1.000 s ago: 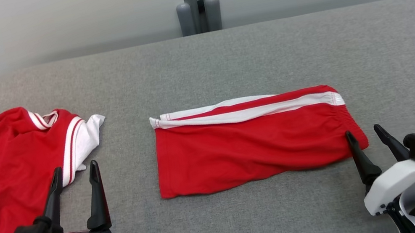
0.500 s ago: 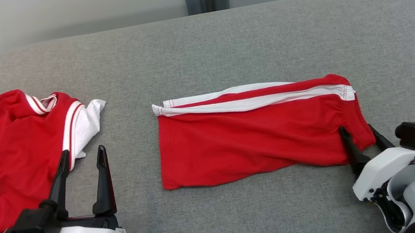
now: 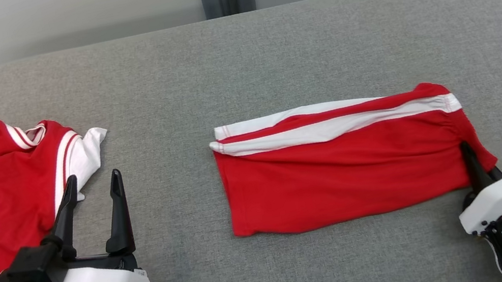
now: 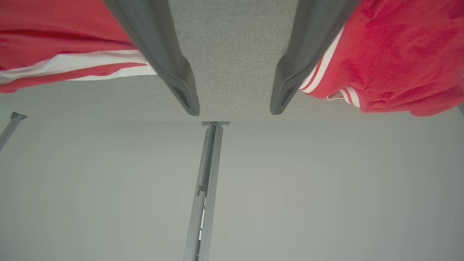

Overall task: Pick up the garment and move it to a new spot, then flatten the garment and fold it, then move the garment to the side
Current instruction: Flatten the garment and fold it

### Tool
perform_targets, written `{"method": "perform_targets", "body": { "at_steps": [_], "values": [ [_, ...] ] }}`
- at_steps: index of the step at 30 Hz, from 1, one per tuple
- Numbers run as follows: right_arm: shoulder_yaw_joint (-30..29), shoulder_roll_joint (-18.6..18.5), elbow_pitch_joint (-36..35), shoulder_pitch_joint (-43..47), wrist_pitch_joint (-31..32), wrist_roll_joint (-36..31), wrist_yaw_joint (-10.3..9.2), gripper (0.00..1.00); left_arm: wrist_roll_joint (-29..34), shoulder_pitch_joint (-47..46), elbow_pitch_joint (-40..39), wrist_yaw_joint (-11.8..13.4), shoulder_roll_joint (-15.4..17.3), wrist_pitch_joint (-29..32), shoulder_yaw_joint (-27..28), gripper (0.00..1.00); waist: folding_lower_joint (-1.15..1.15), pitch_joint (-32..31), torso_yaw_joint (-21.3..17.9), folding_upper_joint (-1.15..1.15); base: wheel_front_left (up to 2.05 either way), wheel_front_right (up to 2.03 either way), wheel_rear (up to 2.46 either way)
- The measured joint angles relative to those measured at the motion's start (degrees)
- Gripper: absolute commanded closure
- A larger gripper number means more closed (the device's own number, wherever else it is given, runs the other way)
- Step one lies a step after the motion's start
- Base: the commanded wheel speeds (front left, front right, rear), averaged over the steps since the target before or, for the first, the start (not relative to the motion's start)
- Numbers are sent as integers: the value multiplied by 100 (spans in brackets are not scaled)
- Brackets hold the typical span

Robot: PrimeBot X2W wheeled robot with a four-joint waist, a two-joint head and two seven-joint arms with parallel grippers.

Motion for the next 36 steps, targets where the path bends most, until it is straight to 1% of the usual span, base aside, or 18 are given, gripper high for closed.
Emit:
{"method": "perform_targets", "body": {
  "at_steps": [6, 9, 10, 11, 13, 18, 20, 22, 28, 36],
  "values": [
    [-299, -58, -332, 253, -4, -163, -1, 100, 41, 0, 23, 0, 0, 0, 32, 0, 0, 18, -96, 0, 0, 0, 0],
    [-227, 0, -846, 242, -5, -319, -2, 100, 42, -2, 22, -1, -5, -1, 55, 0, 0, 27, -133, 0, 0, 0, 0],
    [-147, 44, -1062, 236, -5, -379, -2, 100, 56, -5, 21, -1, 0, -1, 55, 0, 0, 27, -143, 0, 0, 0, 0],
    [103, 149, -1510, 218, -5, -461, -2, 100, 77, -8, 22, -1, 3, -3, 65, 0, 0, 24, -158, 0, 0, 0, 0],
    [428, 231, -1875, 211, -7, -515, -2, 100, 93, -8, 33, -1, 1, -5, 69, 0, 0, 13, -164, 0, 0, 0, 0],
    [1401, 324, -2280, 106, 56, -404, -2, 100, 105, -30, 65, -3, -34, -5, 52, 0, 0, 22, -126, 0, 0, 0, 0],
    [1723, 344, -2276, -16, 97, -337, -2, 100, 129, -53, 83, -32, -67, -5, 26, 0, 0, 34, -86, 0, 0, 0, 0],
    [2131, 339, -2236, -124, 102, -60, -2, 100, 144, -96, 114, -56, -102, -5, -16, 0, 0, 46, -23, 0, 0, 0, 0],
    [3023, 344, -1712, -571, 85, 431, -2, 100, 152, -167, 218, -132, -197, -5, -87, 0, 0, 86, 207, 0, 0, 0, 0],
    [3696, 347, -933, -1061, 35, 953, -2, 100, 203, -257, 301, -225, -299, -7, -119, 0, 0, 154, 439, 0, 0, 0, 0]
  ]
}}
